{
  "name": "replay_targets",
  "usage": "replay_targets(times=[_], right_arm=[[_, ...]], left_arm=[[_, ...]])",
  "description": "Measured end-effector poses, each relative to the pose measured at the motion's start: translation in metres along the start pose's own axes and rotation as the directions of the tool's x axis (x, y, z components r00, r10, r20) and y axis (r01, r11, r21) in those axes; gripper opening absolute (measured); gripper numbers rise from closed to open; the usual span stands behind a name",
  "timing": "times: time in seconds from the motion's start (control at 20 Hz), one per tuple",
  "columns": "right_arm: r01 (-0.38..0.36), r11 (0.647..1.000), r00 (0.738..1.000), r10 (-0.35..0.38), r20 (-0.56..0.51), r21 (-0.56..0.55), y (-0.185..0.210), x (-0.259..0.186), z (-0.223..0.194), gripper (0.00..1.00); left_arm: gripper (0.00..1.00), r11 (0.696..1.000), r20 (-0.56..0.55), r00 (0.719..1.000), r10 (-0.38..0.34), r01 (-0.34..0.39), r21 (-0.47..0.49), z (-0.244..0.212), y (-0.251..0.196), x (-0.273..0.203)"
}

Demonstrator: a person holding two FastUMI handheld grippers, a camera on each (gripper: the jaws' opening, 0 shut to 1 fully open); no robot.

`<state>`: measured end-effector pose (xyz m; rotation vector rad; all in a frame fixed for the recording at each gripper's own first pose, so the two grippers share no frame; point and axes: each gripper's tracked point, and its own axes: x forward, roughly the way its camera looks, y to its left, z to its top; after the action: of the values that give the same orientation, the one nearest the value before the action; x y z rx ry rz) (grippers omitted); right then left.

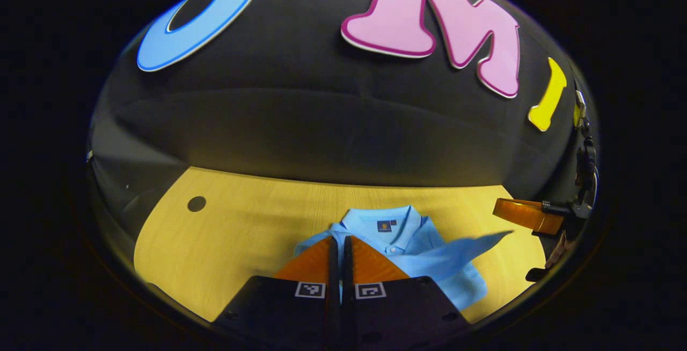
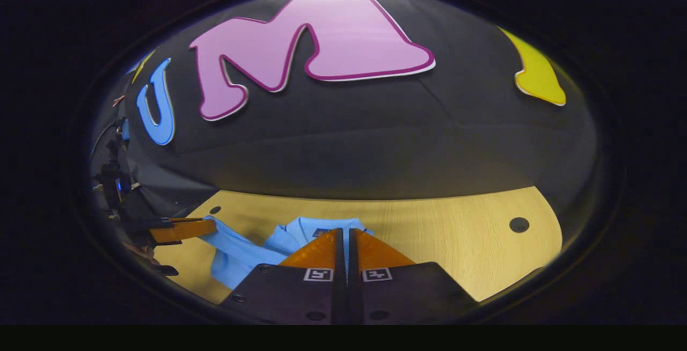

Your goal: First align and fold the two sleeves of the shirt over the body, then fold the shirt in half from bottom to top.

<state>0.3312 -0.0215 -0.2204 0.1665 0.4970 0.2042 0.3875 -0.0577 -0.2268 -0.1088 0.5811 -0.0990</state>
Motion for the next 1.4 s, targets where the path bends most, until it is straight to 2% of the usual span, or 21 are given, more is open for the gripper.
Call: replay_targets(times=[0.1,0.15,0.2,0.25,0.3,0.35,0.4,0.45,0.55,0.6,0.65,0.7,0.8,0.9,1.0,1.25,1.3,1.35,1.4], right_arm=[[0.019,1.0,1.0,-0.02,-0.012,-0.016,-0.01,0.019,-0.011,0.0],[0.023,1.0,0.999,-0.024,-0.031,-0.011,-0.012,0.028,-0.021,0.05],[0.029,1.0,0.998,-0.029,-0.054,-0.004,-0.014,0.036,-0.031,0.05],[0.033,0.999,0.997,-0.033,-0.076,-0.003,-0.016,0.042,-0.041,0.0],[0.039,0.999,0.995,-0.04,-0.092,-0.011,-0.019,0.047,-0.05,0.0],[0.05,0.999,0.993,-0.052,-0.102,-0.021,-0.022,0.052,-0.056,0.05],[0.055,0.998,0.993,-0.057,-0.105,-0.026,-0.023,0.053,-0.058,0.0],[0.062,0.998,0.992,-0.065,-0.105,-0.028,-0.024,0.053,-0.059,0.02],[0.068,0.997,0.993,-0.072,-0.096,-0.044,-0.025,0.051,-0.056,0.05],[0.073,0.996,0.993,-0.078,-0.09,-0.057,-0.028,0.048,-0.054,0.0],[0.076,0.995,0.993,-0.081,-0.081,-0.065,-0.027,0.045,-0.053,0.02],[0.076,0.995,0.994,-0.082,-0.073,-0.071,-0.026,0.039,-0.05,0.21],[0.081,0.993,0.995,-0.086,-0.053,-0.086,-0.024,0.026,-0.047,0.57],[0.091,0.991,0.995,-0.095,-0.033,-0.099,-0.022,0.011,-0.044,0.91],[0.103,0.989,0.994,-0.105,-0.008,-0.106,-0.018,-0.011,-0.038,0.97],[0.149,0.982,0.986,-0.138,0.098,-0.117,-0.003,-0.084,-0.011,0.97],[0.165,0.98,0.98,-0.15,0.127,-0.113,0.0,-0.103,-0.004,0.92],[0.175,0.979,0.974,-0.157,0.161,-0.104,0.004,-0.123,0.004,0.96],[0.177,0.979,0.97,-0.157,0.186,-0.097,0.009,-0.146,0.01,0.96]], left_arm=[[0.06,1.0,-0.007,1.0,-0.003,0.003,0.015,-0.004,0.004,0.026],[0.06,0.999,-0.01,1.0,0.013,-0.013,0.03,-0.008,0.009,0.039],[0.06,0.999,-0.016,1.0,0.016,-0.015,0.036,-0.011,0.012,0.051],[0.06,0.999,-0.039,0.999,0.008,-0.006,0.039,-0.018,0.013,0.061],[0.06,0.999,-0.055,0.998,0.018,-0.016,0.047,-0.025,0.016,0.07],[0.06,0.997,-0.066,0.997,0.043,-0.039,0.066,-0.031,0.022,0.08],[0.07,0.995,-0.082,0.995,0.057,-0.05,0.086,-0.039,0.026,0.086],[0.1,0.993,-0.097,0.993,0.066,-0.056,0.101,-0.045,0.027,0.088],[0.31,0.993,-0.094,0.994,0.064,-0.054,0.102,-0.044,0.026,0.087],[0.5,0.994,-0.081,0.995,0.055,-0.046,0.099,-0.042,0.023,0.082],[0.69,0.994,-0.061,0.997,0.054,-0.048,0.101,-0.035,0.021,0.077],[0.88,0.993,-0.04,0.998,0.05,-0.046,0.106,-0.03,0.019,0.07],[1.0,0.992,0.005,0.999,0.045,-0.045,0.12,-0.019,0.011,0.052],[0.99,0.989,0.057,0.998,0.034,-0.041,0.139,-0.009,0.0,0.028],[0.99,0.988,0.113,0.993,0.024,-0.04,0.147,0.001,-0.012,-0.001],[0.99,0.995,0.235,0.972,-0.014,-0.009,0.097,0.016,-0.043,-0.093],[0.99,0.996,0.253,0.967,-0.018,-0.005,0.089,0.017,-0.046,-0.114],[0.99,0.997,0.27,0.963,-0.023,0.001,0.08,0.019,-0.05,-0.135],[0.99,0.997,0.285,0.958,-0.028,0.008,0.072,0.018,-0.052,-0.157]])
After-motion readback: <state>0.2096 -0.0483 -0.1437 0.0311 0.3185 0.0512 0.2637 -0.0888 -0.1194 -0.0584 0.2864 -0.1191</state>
